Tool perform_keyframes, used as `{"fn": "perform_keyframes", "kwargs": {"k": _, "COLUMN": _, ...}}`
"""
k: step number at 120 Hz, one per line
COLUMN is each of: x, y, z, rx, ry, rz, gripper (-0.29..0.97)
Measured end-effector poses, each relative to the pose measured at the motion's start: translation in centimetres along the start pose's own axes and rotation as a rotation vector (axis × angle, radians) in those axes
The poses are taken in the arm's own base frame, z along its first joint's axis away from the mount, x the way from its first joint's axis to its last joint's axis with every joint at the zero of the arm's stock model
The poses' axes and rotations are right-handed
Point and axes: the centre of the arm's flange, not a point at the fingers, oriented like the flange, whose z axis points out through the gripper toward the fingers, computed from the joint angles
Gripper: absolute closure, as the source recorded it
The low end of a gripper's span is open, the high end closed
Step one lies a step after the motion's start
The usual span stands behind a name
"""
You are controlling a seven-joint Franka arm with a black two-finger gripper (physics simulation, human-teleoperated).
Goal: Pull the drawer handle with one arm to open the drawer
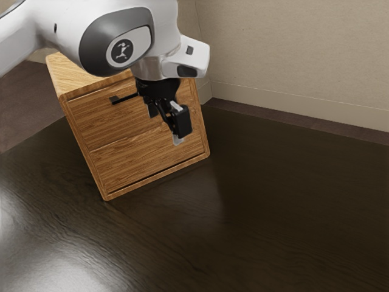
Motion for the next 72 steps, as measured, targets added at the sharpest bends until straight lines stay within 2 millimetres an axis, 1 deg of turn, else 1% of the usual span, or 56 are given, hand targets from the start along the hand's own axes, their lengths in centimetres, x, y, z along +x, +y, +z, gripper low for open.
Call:
{"fn": "perform_keyframes", "kwargs": {"k": 4, "x": -0.1, "y": 0.1, "z": -0.2, "rx": 0.015, "ry": 0.004, "rz": 0.014, "gripper": 0.0}}
{"fn": "perform_keyframes", "kwargs": {"k": 18, "x": -0.2, "y": 0.0, "z": 0.1, "rx": 0.1, "ry": -0.013, "rz": 0.062, "gripper": 0.0}}
{"fn": "perform_keyframes", "kwargs": {"k": 31, "x": -0.3, "y": -1.2, "z": 0.1, "rx": 0.167, "ry": -0.027, "rz": 0.08, "gripper": 0.0}}
{"fn": "perform_keyframes", "kwargs": {"k": 39, "x": -0.7, "y": -2.9, "z": 0.5, "rx": 0.187, "ry": -0.041, "rz": 0.07, "gripper": 0.0}}
{"fn": "perform_keyframes", "kwargs": {"k": 48, "x": -1.5, "y": -5.5, "z": 1.5, "rx": 0.195, "ry": -0.067, "rz": 0.04, "gripper": 0.0}}
{"fn": "perform_keyframes", "kwargs": {"k": 62, "x": -2.9, "y": -9.9, "z": 4.3, "rx": 0.185, "ry": -0.122, "rz": -0.017, "gripper": 0.0}}
{"fn": "perform_keyframes", "kwargs": {"k": 67, "x": -3.1, "y": -10.9, "z": 5.1, "rx": 0.181, "ry": -0.135, "rz": -0.028, "gripper": 0.0}}
{"fn": "perform_keyframes", "kwargs": {"k": 72, "x": -3.1, "y": -11.2, "z": 5.6, "rx": 0.177, "ry": -0.141, "rz": -0.027, "gripper": 0.0}}
